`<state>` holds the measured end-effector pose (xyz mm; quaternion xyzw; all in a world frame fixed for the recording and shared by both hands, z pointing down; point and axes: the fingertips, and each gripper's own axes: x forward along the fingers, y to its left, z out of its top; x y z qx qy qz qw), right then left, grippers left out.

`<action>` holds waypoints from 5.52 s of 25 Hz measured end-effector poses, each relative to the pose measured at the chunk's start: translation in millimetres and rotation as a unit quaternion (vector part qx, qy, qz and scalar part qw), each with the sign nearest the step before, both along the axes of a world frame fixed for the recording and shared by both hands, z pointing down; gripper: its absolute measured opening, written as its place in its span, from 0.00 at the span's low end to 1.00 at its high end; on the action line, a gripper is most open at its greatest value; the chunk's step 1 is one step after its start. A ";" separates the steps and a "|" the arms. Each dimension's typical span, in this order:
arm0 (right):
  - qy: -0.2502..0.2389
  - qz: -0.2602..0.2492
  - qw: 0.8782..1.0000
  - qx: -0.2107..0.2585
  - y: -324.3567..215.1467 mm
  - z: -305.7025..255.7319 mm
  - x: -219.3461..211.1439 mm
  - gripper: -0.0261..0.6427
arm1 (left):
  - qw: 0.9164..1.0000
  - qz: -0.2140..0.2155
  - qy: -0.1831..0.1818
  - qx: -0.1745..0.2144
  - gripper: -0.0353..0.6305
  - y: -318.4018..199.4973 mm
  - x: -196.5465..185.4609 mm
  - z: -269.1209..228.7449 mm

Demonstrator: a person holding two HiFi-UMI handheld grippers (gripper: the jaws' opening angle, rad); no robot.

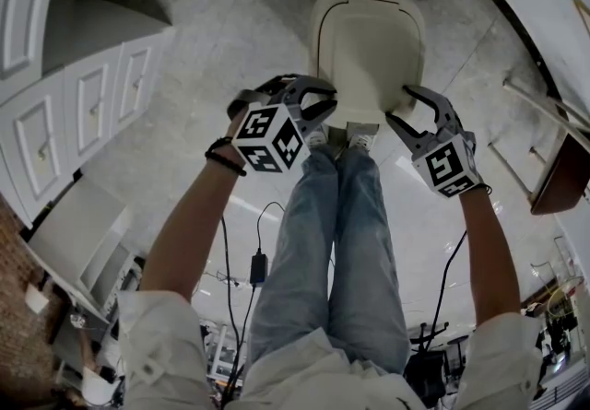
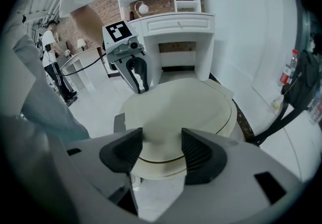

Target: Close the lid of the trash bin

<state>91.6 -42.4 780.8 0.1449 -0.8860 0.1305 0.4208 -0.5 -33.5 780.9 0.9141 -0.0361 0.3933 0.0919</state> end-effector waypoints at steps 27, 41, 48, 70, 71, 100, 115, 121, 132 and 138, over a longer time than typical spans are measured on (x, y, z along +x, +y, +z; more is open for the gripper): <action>0.002 0.007 1.000 0.003 -0.5 3.0 -0.5 0.42 | 1.000 -0.002 -0.012 0.017 0.15 -0.9 -0.2 5.7; -0.008 0.033 0.999 -0.002 -5.1 -1.2 2.8 0.34 | 1.000 -0.013 -0.004 0.025 0.14 -4.0 0.6 2.4; -0.030 0.119 0.992 0.034 -20.5 -34.0 13.2 0.07 | 0.993 -0.100 0.041 0.048 0.11 -27.2 2.6 -32.7; -0.217 0.382 0.889 0.129 -60.2 -414.8 48.8 0.07 | 0.915 -0.336 0.198 0.101 0.09 -56.5 -34.6 -388.7; -0.223 0.388 0.884 0.138 -57.1 -436.9 53.3 0.07 | 0.912 -0.341 0.202 0.108 0.09 -53.4 -37.7 -410.1; -0.318 0.403 0.786 0.345 26.3 -743.5 134.9 0.07 | 0.755 -0.436 0.349 0.344 0.09 1.0 -135.7 -766.8; -0.312 0.427 0.775 0.347 19.2 -738.9 145.3 0.07 | 0.767 -0.438 0.334 0.330 0.09 -7.7 -129.5 -748.9; -0.310 0.423 0.779 0.345 20.9 -737.3 140.2 0.06 | 0.770 -0.435 0.332 0.328 0.09 -5.0 -128.5 -746.9; -0.304 0.417 0.788 0.336 22.5 -732.5 133.1 0.06 | 0.772 -0.431 0.343 0.318 0.09 0.4 -123.5 -739.4; -0.300 0.414 0.792 0.334 21.5 -730.1 132.3 0.06 | 0.778 -0.428 0.343 0.306 0.09 1.5 -117.3 -740.5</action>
